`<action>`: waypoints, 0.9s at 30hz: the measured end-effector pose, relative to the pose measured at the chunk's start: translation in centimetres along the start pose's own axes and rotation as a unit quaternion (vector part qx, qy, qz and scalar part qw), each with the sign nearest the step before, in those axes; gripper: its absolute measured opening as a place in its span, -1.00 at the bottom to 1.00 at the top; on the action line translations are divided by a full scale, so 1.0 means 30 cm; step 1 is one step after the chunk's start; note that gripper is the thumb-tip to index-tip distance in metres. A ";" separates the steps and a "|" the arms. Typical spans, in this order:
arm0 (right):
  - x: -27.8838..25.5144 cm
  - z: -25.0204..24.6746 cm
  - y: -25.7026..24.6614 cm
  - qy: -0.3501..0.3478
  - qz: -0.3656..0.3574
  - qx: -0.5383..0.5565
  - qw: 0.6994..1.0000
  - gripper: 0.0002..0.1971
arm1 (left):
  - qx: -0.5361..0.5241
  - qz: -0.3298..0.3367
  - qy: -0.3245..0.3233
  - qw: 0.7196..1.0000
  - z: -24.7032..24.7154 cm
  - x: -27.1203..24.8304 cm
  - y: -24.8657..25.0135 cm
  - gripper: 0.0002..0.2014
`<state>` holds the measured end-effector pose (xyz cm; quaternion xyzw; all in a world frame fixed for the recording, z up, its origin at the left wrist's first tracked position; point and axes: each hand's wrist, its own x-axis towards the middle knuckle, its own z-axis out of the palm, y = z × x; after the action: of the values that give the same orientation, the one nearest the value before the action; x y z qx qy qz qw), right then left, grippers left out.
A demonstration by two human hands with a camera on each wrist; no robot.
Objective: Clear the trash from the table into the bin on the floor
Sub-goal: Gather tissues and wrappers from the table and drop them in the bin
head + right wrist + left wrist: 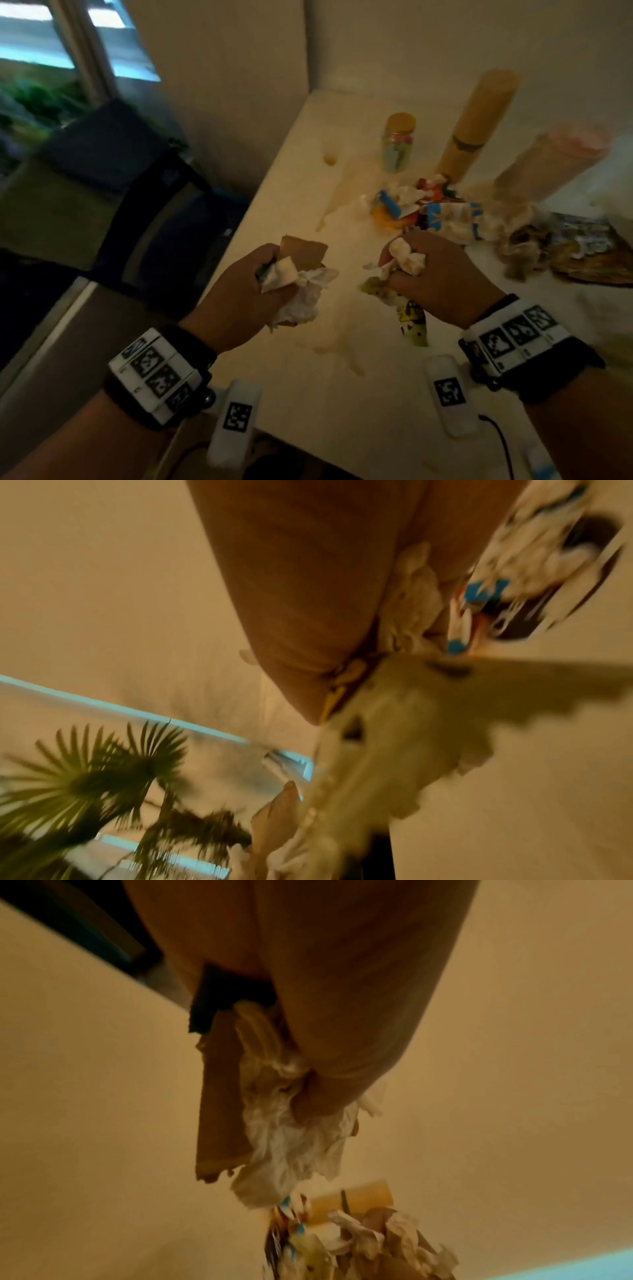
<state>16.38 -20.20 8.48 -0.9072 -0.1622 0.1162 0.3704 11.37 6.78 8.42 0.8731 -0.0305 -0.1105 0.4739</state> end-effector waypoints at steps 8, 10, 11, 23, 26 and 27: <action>0.203 0.474 -0.531 -0.182 -0.153 -0.047 0.970 -0.85 | -0.041 -0.144 0.157 0.976 -0.400 -0.471 -0.416 -0.78; 0.244 0.665 -0.650 -0.237 -0.182 -0.069 0.952 -0.89 | -0.040 -0.178 0.192 0.964 -0.468 -0.602 -0.569 -0.78; 0.261 0.768 -0.700 -0.262 -0.199 -0.086 0.940 -0.89 | -0.043 -0.196 0.206 0.958 -0.494 -0.668 -0.650 -0.78; 0.298 2.026 -0.727 -0.486 -0.229 -0.169 0.826 -0.75 | -0.111 -0.438 0.235 0.861 -0.364 -1.121 -1.678 -0.51; 0.304 2.228 -0.578 -0.539 -0.195 -0.181 0.799 -0.74 | -0.085 -0.454 0.212 0.861 -0.281 -1.114 -1.900 -0.48; 0.295 2.280 -0.535 -0.548 -0.190 -0.179 0.795 -0.71 | -0.075 -0.456 0.198 0.864 -0.249 -1.109 -1.967 -0.47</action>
<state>-1.48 37.36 -28.72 -0.6927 -0.5246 0.4905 0.0655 -22.41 50.56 -31.41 0.7550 0.4740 -0.1409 0.4306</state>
